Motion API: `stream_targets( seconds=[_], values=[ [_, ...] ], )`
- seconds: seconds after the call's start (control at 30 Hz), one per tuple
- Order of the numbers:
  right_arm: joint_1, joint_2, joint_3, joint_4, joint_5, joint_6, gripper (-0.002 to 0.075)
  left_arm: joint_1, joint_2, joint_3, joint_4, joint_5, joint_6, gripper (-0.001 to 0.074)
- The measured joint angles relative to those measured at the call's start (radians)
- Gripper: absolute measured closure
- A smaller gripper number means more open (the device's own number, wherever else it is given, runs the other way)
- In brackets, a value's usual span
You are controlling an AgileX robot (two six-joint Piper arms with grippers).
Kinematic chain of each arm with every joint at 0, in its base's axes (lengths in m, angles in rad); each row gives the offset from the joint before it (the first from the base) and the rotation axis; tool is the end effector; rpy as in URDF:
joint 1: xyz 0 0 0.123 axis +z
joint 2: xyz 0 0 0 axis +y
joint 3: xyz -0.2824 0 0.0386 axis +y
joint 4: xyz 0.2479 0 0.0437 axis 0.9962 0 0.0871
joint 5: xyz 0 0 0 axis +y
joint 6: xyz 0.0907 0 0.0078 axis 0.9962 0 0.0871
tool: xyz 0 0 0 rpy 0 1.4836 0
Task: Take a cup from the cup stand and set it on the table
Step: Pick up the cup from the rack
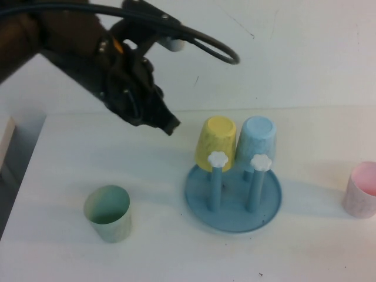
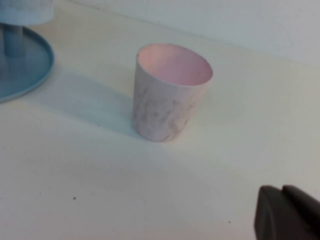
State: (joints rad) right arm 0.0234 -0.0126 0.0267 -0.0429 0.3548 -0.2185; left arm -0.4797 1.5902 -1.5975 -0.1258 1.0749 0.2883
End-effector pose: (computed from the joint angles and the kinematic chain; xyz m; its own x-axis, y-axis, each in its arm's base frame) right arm 0.0531 -0.0001 0.1728 -0.2661 -0.2621 -0.9276 -0.0798 0.9650 -0.2498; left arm 0.2989 -0.1668 0.3750 -0.6001 0.5656 -0.5656 0.6665 0.7446 0.0375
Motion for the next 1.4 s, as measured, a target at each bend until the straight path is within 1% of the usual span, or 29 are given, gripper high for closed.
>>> stream_targets(
  seconds=[0.07, 0.1, 0.13, 0.23, 0.3, 0.37, 0.4, 0.53, 0.73, 0.83, 1.13, 1.4],
  values=[
    [0.000, 0.000, 0.000, 0.000, 0.000, 0.000, 0.0728, -0.027, 0.066, -0.065, 0.029, 0.023, -0.004, 0.0701],
    [0.000, 0.000, 0.000, 0.000, 0.000, 0.000, 0.0728, -0.039, 0.099, -0.097, 0.046, 0.035, -0.008, 0.0668],
    [0.000, 0.000, 0.000, 0.000, 0.000, 0.000, 0.0728, -0.050, 0.126, -0.121, 0.059, 0.043, -0.009, 0.0618],
    [0.000, 0.000, 0.000, 0.000, 0.000, 0.000, 0.0728, -0.073, 0.214, -0.196, 0.064, 0.053, -0.011, 0.0399],
    [0.000, 0.000, 0.000, 0.000, 0.000, 0.000, 0.0728, -0.075, 0.269, -0.248, 0.053, 0.053, -0.024, 0.0216],
    [0.000, 0.000, 0.000, 0.000, 0.000, 0.000, 0.0728, -0.075, 0.319, -0.295, 0.042, 0.060, -0.058, 0.0122],
    [0.000, 0.000, 0.000, 0.000, 0.000, 0.000, 0.0728, -0.075, 0.342, -0.321, 0.040, 0.069, -0.072, 0.0093],
    [0.000, 0.000, 0.000, 0.000, 0.000, 0.000, 0.0728, -0.075, 0.411, -0.407, 0.030, 0.096, -0.092, 0.0052],
    [0.000, 0.000, 0.000, 0.000, 0.000, 0.000, 0.0728, -0.075, 0.488, -0.485, 0.007, 0.105, -0.097, 0.0043],
    [0.000, 0.000, 0.000, 0.000, 0.000, 0.004, 0.0728, -0.077, 0.517, -0.499, 0.011, 0.102, -0.097, 0.0043],
    [0.000, 0.000, 0.000, 0.000, 0.000, 0.004, 0.0728, -0.077, 0.560, -0.500, 0.045, 0.023, -0.128, 0.0043],
    [0.000, 0.000, 0.000, 0.000, 0.000, 0.004, 0.0728, -0.077, 0.599, -0.500, 0.046, 0.019, -0.138, 0.0043]
  ],
)
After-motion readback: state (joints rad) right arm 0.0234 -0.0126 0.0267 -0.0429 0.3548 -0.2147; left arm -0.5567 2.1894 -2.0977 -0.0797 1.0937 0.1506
